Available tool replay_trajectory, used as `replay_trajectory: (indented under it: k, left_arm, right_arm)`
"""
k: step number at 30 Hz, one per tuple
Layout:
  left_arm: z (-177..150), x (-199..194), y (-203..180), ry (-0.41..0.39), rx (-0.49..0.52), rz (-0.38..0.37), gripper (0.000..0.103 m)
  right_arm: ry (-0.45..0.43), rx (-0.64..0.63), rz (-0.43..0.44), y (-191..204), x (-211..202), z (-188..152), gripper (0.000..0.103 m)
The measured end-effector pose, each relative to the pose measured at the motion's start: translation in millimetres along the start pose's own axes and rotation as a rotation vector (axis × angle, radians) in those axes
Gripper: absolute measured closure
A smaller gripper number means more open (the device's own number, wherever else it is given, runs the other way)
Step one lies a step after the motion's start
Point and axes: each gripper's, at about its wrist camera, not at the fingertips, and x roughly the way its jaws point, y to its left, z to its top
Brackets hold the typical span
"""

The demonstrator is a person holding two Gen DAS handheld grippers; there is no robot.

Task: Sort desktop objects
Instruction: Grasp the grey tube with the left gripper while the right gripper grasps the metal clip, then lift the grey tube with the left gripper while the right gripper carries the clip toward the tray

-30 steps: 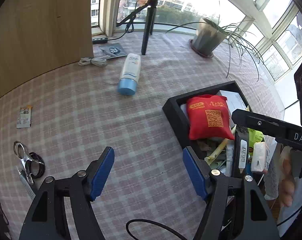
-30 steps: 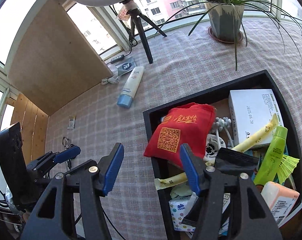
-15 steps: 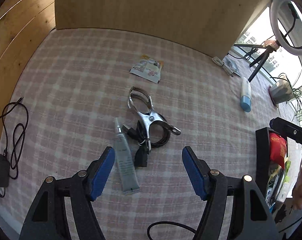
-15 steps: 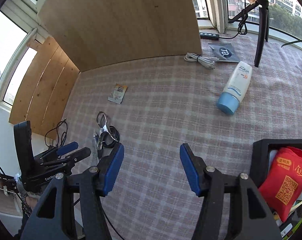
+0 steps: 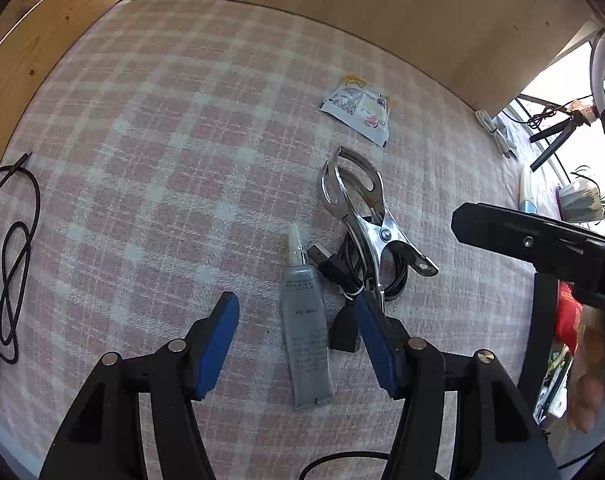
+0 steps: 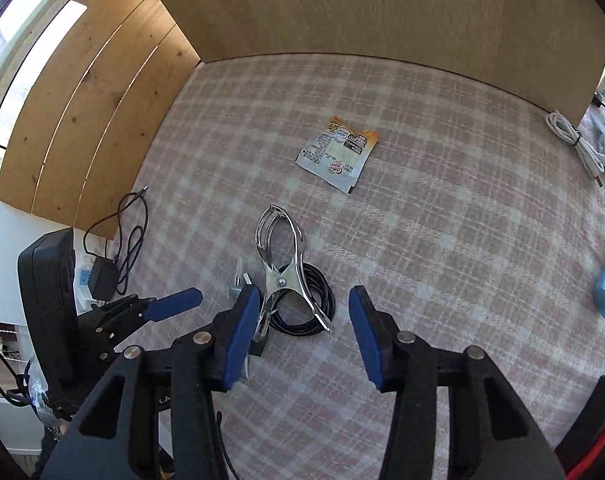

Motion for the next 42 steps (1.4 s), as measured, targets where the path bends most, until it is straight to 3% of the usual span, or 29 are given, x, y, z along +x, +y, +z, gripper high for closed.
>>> replay_trajectory:
  k: [7,12,13,16,18,25,29,33,42]
  left_arm:
    - [2,14,-6,0.012,0.015,0.022,0.05]
    - [7,13,-7,-0.009,0.034,0.04,0.052]
    - [6,12,-7,-0.016,0.039,0.062,0.06]
    - [1,12,-10,-0.038,0.074,0.143,0.072]
    - [-1,11,-10,-0.051,0.073,0.16,0.073]
    - [0,6,7,-0.059,-0.013,0.092,0.08]
    - [-4,2,15,-0.069,-0.042,0.085,0.08]
    - [-9,0,19,-0.073,-0.055,0.077,0.08]
    - [-8,-21,30,-0.109,-0.093,0.03,0.081]
  right_arm:
    - [0.025,0.006,-0.006,1,19,14,0.067]
    - [0.045,0.013,-0.012,2,35,20,0.068]
    - [0.048,0.014,-0.011,3,39,21,0.068]
    - [0.056,0.003,-0.028,7,49,22,0.069]
    - [0.057,-0.01,-0.049,10,54,22,0.07]
    - [0.039,-0.044,-0.083,14,65,21,0.083]
    - [0.034,0.001,-0.044,2,59,21,0.096]
    - [0.025,0.049,0.01,-9,49,16,0.098]
    - [-0.047,0.085,0.041,-13,17,3,0.1]
